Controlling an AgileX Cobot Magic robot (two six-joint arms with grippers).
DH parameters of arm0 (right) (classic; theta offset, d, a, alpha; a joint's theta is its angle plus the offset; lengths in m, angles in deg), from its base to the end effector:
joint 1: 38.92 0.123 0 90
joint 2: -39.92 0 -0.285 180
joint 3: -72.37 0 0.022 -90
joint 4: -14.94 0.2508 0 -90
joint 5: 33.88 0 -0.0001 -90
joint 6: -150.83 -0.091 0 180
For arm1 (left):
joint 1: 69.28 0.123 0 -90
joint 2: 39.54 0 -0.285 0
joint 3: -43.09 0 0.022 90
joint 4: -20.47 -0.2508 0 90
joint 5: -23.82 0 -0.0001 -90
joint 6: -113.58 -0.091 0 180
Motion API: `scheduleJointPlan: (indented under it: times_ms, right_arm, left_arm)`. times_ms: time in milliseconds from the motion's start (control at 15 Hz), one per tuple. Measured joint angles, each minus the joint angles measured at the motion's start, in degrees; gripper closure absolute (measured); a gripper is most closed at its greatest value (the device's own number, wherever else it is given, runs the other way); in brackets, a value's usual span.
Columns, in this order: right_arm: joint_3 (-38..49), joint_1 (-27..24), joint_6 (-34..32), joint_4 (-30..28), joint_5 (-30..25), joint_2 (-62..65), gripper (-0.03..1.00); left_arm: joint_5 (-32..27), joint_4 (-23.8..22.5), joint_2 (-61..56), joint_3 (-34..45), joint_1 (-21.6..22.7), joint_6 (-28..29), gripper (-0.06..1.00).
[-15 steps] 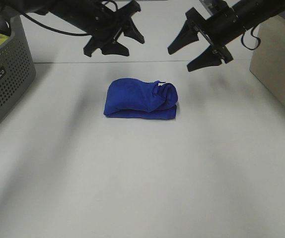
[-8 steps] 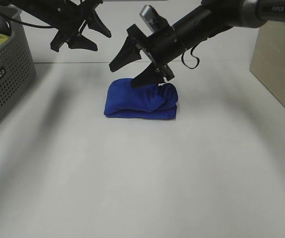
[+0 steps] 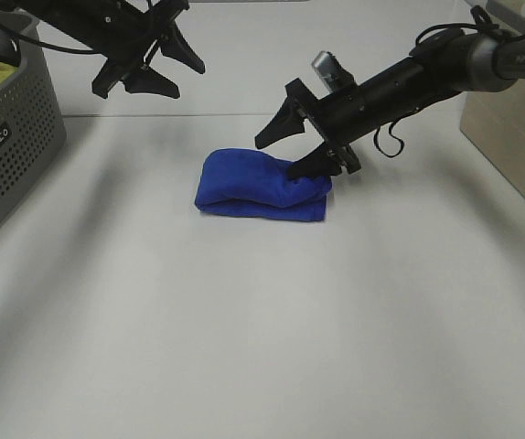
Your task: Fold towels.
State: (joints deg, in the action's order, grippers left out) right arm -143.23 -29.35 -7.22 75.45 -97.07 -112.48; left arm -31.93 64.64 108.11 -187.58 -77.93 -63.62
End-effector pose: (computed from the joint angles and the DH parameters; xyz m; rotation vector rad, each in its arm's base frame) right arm 0.4861 0.1537 0.1074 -0.0486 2.7220 1.3627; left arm 0.5226 -0.1326 0.2071 -0.2434 2.5573 -1.0497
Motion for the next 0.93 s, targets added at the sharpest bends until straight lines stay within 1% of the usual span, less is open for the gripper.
scheduleJointPlan:
  times_ms: [67, 133, 333, 667, 933]
  right_arm:
    - [0.0, -1.2, 0.0, -0.2, -0.6, 0.0, 0.22]
    - [0.0, -1.9, 0.0, -1.5, -1.3, 0.0, 0.22]
    - [0.0, -2.2, -0.4, -7.1, -2.9, 0.0, 0.23]
    - [-0.3, -2.6, -0.6, -13.1, -4.1, 2.6, 0.23]
    - [-0.3, -2.7, -3.8, -21.9, -4.6, 3.5, 0.23]
  left_arm:
    - [0.0, -0.2, 0.0, 0.0, 0.0, 0.0, 0.43]
    - [0.0, -0.2, 0.0, 0.0, 0.0, 0.0, 0.43]
    - [0.0, -0.5, 0.0, 0.0, 0.0, 0.0, 0.43]
    - [-0.1, -1.3, 0.0, 0.0, 0.0, -0.1, 0.43]
    - [-1.2, -1.3, 0.0, 0.0, 0.0, -0.2, 0.43]
